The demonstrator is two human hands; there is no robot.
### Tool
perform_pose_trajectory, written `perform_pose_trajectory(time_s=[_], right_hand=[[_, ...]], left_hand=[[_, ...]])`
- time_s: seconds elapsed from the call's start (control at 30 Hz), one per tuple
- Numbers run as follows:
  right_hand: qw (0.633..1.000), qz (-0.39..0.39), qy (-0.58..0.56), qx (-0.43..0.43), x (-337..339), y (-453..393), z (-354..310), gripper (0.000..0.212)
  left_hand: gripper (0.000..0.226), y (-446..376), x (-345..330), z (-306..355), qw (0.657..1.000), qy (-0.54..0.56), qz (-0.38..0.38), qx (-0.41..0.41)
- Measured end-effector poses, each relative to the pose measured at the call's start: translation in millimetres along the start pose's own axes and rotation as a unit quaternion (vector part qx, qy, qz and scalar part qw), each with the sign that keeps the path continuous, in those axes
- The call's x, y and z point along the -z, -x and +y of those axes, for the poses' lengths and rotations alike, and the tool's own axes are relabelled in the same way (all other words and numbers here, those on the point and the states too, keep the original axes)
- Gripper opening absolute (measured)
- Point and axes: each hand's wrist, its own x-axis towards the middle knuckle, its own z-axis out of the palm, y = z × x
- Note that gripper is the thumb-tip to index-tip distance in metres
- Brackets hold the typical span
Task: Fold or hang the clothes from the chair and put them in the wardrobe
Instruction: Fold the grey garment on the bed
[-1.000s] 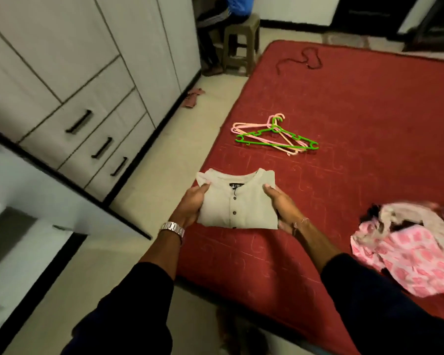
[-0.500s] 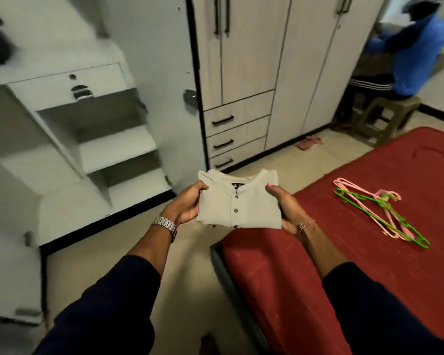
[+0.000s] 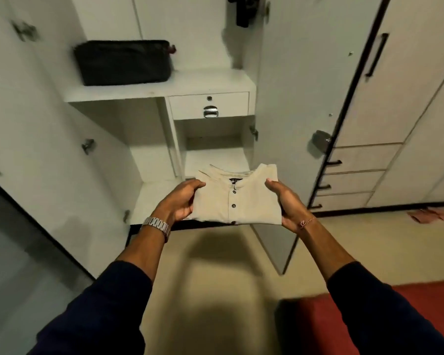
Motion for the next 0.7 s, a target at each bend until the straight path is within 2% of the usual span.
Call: perform_pose_trajectory(time_s=[0.23, 0.37, 0.5, 0.7], right_hand=[[0.999, -0.048, 0.018, 0.016, -107.6, -106.6, -31.9, 0.033], [0.997, -0.072, 0.021, 0.024, -164.2, -166.0, -50.2, 0.036], [0.995, -0.081, 0.047, 0.042, -217.4, -229.7, -80.1, 0.032], [0.989, -0.087, 0.09, 0.074, -286.0, -334.1, -127.0, 0.034]], left_hand=[[0.021, -39.3, 102.5, 77.3, 0.996, -0.012, 0.071, -0.055], [0.025, -64.3, 155.1, 119.3, 0.99, -0.001, 0.117, -0.073], [0.028, -94.3, 198.1, 168.2, 0.982, 0.003, 0.164, -0.092], [0.018, -149.9, 249.4, 247.9, 0.969, -0.006, 0.211, -0.127]])
